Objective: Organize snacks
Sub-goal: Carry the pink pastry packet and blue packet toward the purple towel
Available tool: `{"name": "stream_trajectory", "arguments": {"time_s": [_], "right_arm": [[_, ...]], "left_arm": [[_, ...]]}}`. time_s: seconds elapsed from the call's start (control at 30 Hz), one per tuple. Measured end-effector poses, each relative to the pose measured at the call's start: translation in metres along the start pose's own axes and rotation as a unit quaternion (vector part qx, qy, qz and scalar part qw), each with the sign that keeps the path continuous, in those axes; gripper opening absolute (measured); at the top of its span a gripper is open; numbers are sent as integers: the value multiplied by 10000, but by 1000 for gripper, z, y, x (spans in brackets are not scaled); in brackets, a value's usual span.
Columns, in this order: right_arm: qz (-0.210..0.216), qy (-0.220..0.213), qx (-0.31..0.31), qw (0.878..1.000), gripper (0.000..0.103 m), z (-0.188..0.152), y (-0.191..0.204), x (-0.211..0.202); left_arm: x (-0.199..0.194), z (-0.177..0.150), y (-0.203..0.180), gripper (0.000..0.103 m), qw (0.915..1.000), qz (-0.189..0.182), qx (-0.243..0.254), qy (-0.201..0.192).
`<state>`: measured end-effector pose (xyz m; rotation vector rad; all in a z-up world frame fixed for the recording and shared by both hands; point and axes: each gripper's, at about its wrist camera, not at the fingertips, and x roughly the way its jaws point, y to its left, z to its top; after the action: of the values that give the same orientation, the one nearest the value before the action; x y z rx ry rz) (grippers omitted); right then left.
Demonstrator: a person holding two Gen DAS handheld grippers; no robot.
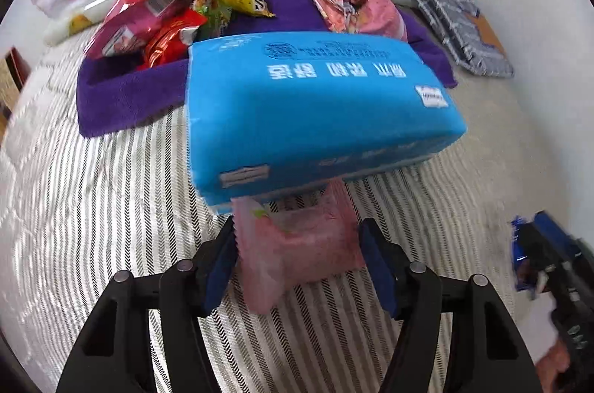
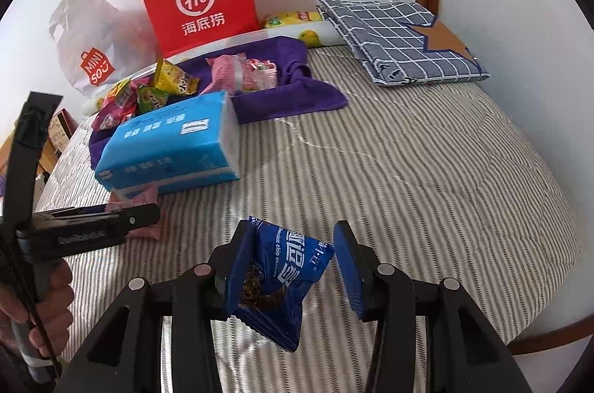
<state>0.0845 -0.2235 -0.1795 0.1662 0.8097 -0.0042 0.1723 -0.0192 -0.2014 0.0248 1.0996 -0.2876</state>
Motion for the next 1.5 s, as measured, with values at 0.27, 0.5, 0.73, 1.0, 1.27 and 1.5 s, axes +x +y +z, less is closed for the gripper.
{"name": "stream_trajectory", "arguments": {"time_s": [0.27,0.5,0.73,1.0,1.27,1.5], "right_arm": [[64,-62,103,9999,43,-1,-11,-5],[45,-94,80,9999,43,-1,-11,-11],[25,-204,-27,9998,43,4,-1,-24],[-64,-353,-198,9992,43,22,13,-35],[-123,-470,-368,9981,43,41,35,-38],[-90,-491,-463,9977,43,49,55,-34]], "left_arm": [[-2,2,-3,31,9999,-65,-145,-21],[-18,-4,-5,31,9996,-177,-169,-135],[-37,-3,-12,31,9991,-245,-26,-334],[-54,5,-10,31,9980,-375,19,-499],[-69,17,0,31,9968,-433,40,-677],[-77,20,9,31,9962,-431,88,-754]]}}
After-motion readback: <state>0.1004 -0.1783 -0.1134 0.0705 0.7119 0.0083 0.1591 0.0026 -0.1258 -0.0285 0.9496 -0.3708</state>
